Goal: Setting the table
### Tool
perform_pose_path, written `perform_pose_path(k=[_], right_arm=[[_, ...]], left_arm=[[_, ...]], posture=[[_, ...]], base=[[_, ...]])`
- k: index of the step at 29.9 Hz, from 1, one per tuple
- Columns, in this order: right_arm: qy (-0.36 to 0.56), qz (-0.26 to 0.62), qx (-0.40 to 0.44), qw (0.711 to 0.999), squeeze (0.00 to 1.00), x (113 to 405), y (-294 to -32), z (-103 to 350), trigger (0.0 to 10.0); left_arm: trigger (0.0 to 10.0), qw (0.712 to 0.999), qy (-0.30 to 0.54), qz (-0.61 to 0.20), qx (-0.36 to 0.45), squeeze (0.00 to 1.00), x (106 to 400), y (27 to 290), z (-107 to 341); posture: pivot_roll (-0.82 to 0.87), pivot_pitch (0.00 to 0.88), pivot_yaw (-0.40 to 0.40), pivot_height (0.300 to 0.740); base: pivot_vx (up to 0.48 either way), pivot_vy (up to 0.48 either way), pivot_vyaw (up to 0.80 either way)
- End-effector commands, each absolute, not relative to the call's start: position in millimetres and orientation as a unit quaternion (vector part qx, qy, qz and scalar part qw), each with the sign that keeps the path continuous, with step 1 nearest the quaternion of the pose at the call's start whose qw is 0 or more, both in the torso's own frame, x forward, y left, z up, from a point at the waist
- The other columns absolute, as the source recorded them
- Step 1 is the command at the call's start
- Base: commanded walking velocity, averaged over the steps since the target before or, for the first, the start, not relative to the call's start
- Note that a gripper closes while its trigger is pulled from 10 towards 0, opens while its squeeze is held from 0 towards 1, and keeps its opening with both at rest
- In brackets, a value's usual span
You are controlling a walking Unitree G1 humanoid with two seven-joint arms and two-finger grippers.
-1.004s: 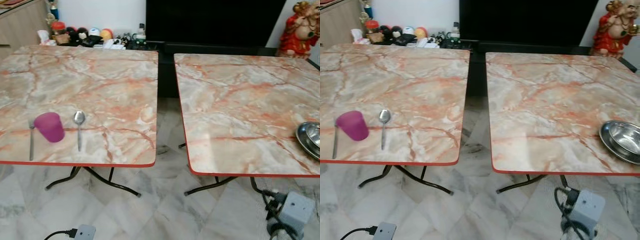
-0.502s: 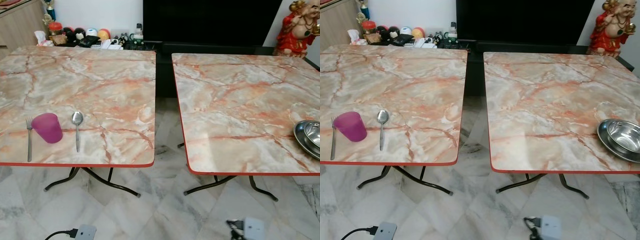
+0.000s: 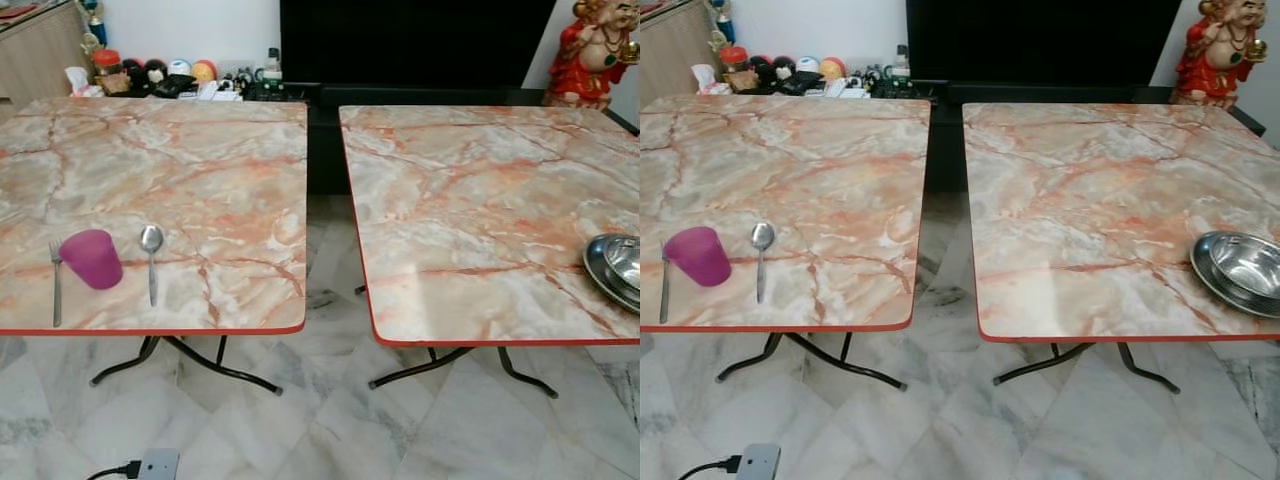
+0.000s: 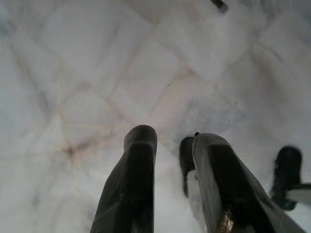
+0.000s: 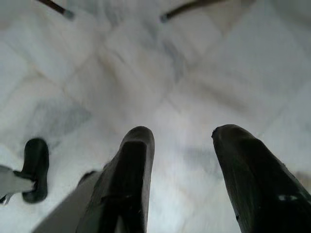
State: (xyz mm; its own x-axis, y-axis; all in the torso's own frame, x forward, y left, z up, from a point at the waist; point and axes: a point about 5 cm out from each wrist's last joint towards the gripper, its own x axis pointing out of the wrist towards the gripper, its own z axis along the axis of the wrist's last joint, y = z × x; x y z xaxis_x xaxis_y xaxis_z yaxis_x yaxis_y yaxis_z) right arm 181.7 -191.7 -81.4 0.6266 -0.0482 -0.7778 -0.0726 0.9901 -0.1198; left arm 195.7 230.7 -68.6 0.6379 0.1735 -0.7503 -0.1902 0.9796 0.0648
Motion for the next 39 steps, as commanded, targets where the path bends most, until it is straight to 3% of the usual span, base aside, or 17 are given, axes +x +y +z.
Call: perform_pose_path(k=[1, 12, 39], right_arm=[[0.459, 0.001, -0.074, 0.885, 0.0, 166, -195, -89, 10.0], [0.469, -0.002, -0.064, 0.881, 0.0, 152, -191, -95, 10.0], [0.471, 0.018, -0.069, 0.879, 0.0, 153, -184, -96, 10.0]], left_arm=[[10.0, 0.898, 0.421, 0.12, -0.04, 0.0, 190, 235, -71], [10.0, 0.896, 0.43, 0.103, -0.04, 0.0, 188, 229, -74], [10.0, 0.899, 0.427, 0.093, -0.024, 0.0, 193, 226, -72]], posture=[[-0.03, 0.11, -0.014, 0.74], [-0.03, 0.098, -0.016, 0.74], [-0.02, 0.114, -0.021, 0.74]], base=[[0.0, 0.0, 0.0], [0.0, 0.025, 0.0], [0.0, 0.459, 0.0]])
